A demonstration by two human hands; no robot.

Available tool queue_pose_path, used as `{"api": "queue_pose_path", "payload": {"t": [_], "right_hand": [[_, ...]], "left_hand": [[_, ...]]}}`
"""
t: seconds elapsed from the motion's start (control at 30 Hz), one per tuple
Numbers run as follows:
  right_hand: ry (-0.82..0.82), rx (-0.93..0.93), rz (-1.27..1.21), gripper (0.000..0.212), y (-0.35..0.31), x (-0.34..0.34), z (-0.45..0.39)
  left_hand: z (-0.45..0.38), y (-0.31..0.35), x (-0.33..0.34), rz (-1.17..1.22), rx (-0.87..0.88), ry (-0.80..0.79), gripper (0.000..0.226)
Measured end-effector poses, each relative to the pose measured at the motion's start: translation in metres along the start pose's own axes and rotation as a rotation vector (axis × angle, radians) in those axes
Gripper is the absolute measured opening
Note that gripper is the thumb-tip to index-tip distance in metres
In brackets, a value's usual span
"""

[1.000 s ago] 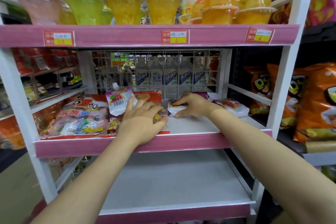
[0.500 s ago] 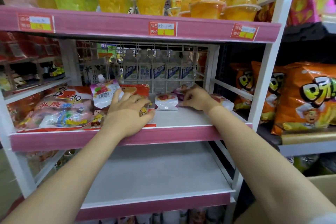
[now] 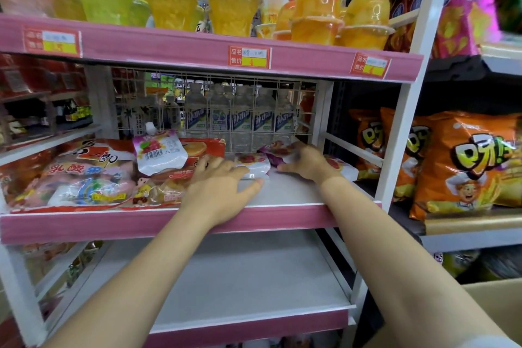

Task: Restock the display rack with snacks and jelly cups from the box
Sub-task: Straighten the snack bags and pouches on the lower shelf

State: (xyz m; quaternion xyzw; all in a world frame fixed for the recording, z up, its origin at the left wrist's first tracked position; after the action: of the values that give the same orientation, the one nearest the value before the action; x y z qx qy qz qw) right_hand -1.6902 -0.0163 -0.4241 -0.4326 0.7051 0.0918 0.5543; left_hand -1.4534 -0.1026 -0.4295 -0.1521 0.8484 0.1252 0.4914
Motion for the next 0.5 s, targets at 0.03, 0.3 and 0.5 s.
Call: {"api": "queue_pose_path", "payload": {"t": [0.03,0.3,0.5], "right_hand": [[0.01,-0.003,0.001,0.085,0.001,-0.002,0.0],[0.098,-0.045,-0.046,0.068,0.001,-0.009,0.0],[0.21,-0.031,-0.106,0.049,-0.006,-0.021,0.01]], "left_hand": [[-0.001,-0.001,0.002,0.006,-0.01,-0.004,0.092],[0.0,-0.004,0.003,0.014,-0.034,-0.021,0.066],[0.002,-0.001,-0.001,0.015,-0.037,-0.045,0.067]]}}
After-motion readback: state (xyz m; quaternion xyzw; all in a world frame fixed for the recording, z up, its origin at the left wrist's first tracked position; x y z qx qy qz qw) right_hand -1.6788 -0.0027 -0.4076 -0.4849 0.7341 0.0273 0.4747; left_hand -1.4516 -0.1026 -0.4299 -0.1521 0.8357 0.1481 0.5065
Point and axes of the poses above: each hand's wrist, its own z-axis away from the middle knuckle, its own x-axis out of the palm, y = z × x, the point moved 6 cm from there along -z, towards the middle knuckle, and after that the axes turned 4 degrees about -x, right-handed, at the moved point
